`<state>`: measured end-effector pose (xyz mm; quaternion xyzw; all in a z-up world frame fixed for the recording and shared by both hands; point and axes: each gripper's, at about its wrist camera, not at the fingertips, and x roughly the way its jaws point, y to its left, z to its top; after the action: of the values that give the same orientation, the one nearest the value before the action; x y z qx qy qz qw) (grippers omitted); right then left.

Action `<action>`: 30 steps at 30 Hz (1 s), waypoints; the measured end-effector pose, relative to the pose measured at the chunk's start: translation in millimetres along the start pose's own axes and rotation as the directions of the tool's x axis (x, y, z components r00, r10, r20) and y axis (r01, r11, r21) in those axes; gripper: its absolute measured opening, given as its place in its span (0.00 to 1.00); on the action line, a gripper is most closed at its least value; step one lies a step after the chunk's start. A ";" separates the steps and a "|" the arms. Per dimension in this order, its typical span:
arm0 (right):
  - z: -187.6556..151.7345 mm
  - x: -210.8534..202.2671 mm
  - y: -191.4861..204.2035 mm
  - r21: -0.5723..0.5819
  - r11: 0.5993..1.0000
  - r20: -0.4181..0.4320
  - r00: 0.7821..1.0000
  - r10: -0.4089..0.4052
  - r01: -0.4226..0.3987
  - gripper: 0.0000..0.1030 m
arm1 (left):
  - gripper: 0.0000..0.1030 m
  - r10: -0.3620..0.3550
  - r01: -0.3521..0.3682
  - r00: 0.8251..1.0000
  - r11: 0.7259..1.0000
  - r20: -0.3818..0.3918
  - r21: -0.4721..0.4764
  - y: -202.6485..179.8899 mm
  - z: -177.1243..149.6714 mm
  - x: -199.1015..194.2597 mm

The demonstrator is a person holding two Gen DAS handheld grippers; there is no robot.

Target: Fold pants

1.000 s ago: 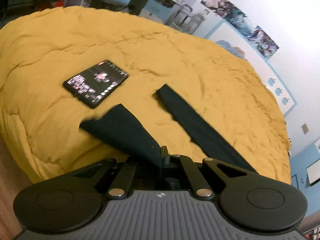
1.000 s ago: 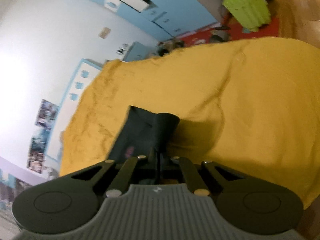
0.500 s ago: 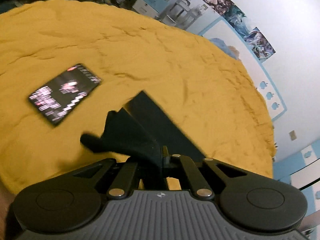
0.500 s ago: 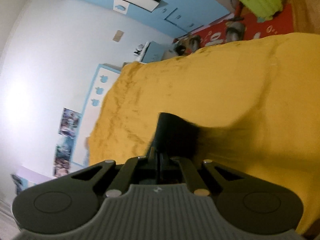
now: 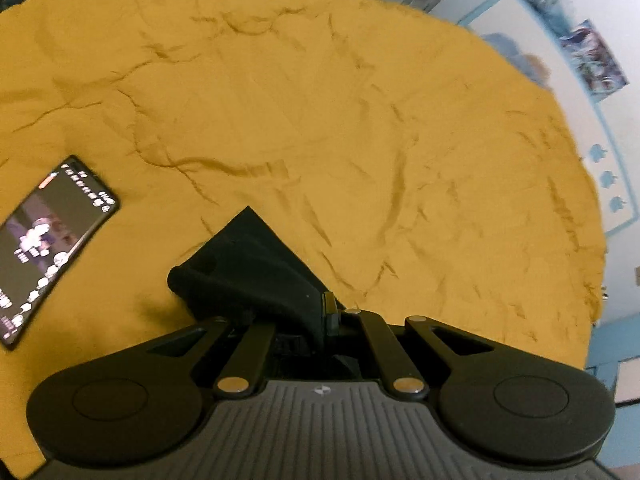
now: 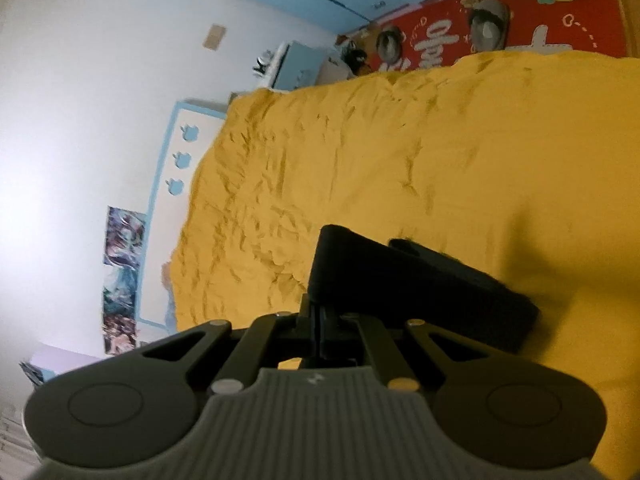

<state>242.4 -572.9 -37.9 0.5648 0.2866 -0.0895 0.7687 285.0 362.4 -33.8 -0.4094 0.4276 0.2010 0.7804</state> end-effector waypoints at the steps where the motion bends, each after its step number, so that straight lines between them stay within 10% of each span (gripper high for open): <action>1: 3.4 13.4 6.5 -0.008 1.000 -0.009 1.000 -0.014 0.014 0.00 | 0.01 0.024 -0.024 1.000 1.000 -0.006 0.003 -5.6 4.2 9.5; 12: 22.5 133.3 23.8 -0.063 0.986 -0.044 0.986 -0.159 0.156 0.04 | 0.07 0.181 -0.181 0.981 0.983 -0.068 0.011 -19.3 27.2 89.6; 17: 25.9 136.5 11.0 -0.177 0.970 0.120 0.982 -0.145 0.165 0.14 | 0.11 0.172 -0.155 0.966 0.983 0.192 -0.100 7.4 45.8 73.1; 21: 27.9 123.7 4.3 -0.281 0.939 0.150 0.975 -0.161 0.199 0.15 | 0.15 0.249 -0.265 0.924 0.964 0.290 0.017 7.3 39.4 50.8; 30: -24.4 59.4 0.8 -0.511 0.849 0.081 0.991 -0.110 0.136 0.26 | 0.39 0.073 -0.109 0.990 0.936 0.121 0.334 -10.7 -66.6 31.1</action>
<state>283.2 -539.2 -74.3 0.3168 0.3170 -0.0722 0.8910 275.9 301.0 -74.6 -0.2373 0.4322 0.1818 0.8508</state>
